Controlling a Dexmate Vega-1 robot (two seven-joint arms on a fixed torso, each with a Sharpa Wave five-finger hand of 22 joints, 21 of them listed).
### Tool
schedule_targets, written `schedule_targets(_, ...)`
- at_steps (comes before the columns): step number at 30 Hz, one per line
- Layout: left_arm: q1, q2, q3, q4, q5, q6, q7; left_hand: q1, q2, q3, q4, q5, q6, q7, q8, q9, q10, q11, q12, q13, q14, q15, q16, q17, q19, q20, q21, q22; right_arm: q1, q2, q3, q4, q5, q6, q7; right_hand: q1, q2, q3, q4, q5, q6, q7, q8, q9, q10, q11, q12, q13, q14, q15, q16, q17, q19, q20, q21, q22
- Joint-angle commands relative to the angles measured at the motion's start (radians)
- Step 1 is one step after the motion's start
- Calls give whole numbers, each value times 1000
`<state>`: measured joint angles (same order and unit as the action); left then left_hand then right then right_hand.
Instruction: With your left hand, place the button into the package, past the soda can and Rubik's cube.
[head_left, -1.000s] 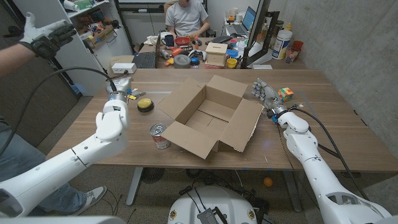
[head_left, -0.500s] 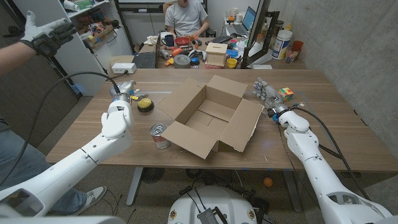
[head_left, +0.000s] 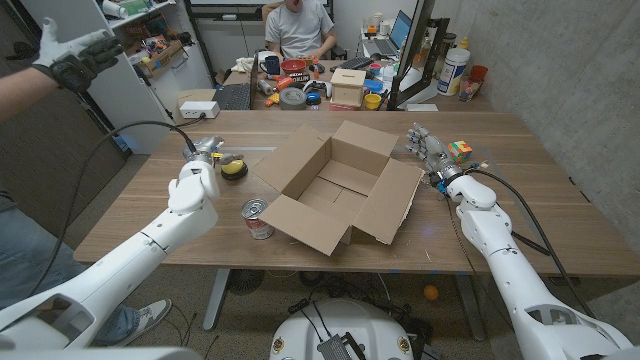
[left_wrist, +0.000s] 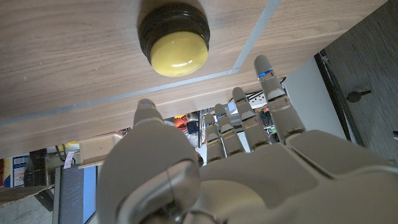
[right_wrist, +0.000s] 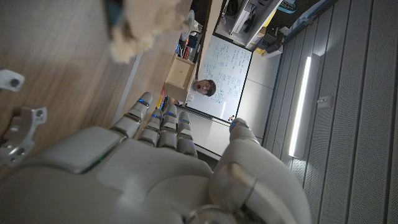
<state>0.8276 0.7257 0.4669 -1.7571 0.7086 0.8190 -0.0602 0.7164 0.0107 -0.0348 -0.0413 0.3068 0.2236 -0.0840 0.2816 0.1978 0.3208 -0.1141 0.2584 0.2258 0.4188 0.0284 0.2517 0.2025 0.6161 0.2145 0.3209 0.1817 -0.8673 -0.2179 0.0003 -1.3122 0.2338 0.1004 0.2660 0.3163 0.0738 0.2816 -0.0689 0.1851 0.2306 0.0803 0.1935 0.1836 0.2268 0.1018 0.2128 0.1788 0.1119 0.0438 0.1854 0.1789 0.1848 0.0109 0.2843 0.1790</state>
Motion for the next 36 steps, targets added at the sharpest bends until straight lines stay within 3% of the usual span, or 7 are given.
schedule_targets(1, -93, -18, 52, 67, -37, -33, -67, 12, 0, -5, 0, -3, 8, -6, 5, 2, 7, -2, -1, 4, 8, 6, -4, 4, 10, 2, -2, 1, -8, 1, 6, -5, 2, 3, -7, -7, -3, -3, 1, 6, 5, -2, 3, 4, 3, -6, -5, 3, 9, 6, 2, 3, 7, 2, -5, 6)
schedule_targets(10, -119, -12, 141, 20, 42, 62, -173, 13, -1, -7, 0, -4, -5, -4, -2, 2, -5, 3, -7, 5, 2, 12, -9, 5, 13, 2, -6, 1, -5, 7, 10, -10, 9, 13, -11, -8, -3, -5, 0, 6, 6, -3, 3, 4, 3, -8, -5, 3, 10, 4, 3, 3, 7, 6, -7, 6)
schedule_targets(18, -52, 11, 96, -59, 25, 115, -179, 13, -1, -9, 1, -5, -15, 0, -8, 3, -12, 9, -11, 7, -3, 17, -13, 6, 11, 3, -11, 0, 12, 8, 1, -3, 4, -12, -11, -11, -3, -6, 1, 6, 5, -4, 2, 4, 3, -7, -5, 3, 12, 5, 3, 4, 8, 8, -9, 6)
schedule_targets(25, -20, 27, 60, -73, -3, 140, -160, 13, 1, -10, 2, -6, -19, 4, -11, 3, -15, 15, -13, 8, -1, 23, -14, 7, 12, 3, -15, 0, 19, 3, -7, 10, -5, -35, -6, -16, -2, -8, 4, 5, 3, -4, 1, 4, 1, -6, -6, 3, 12, 7, 4, 5, 8, 10, -11, 6)
schedule_targets(36, -54, 32, 73, -41, -28, 121, -145, 13, 4, -10, 3, -8, -16, 5, -11, 3, -11, 9, -12, 9, 2, 23, -15, 7, 13, 3, -18, 1, 26, 1, -11, 24, -14, -34, 3, -20, -2, -10, 5, 5, 3, -4, 1, 4, 1, -6, -6, 3, 13, 9, 4, 5, 9, 10, -14, 6)
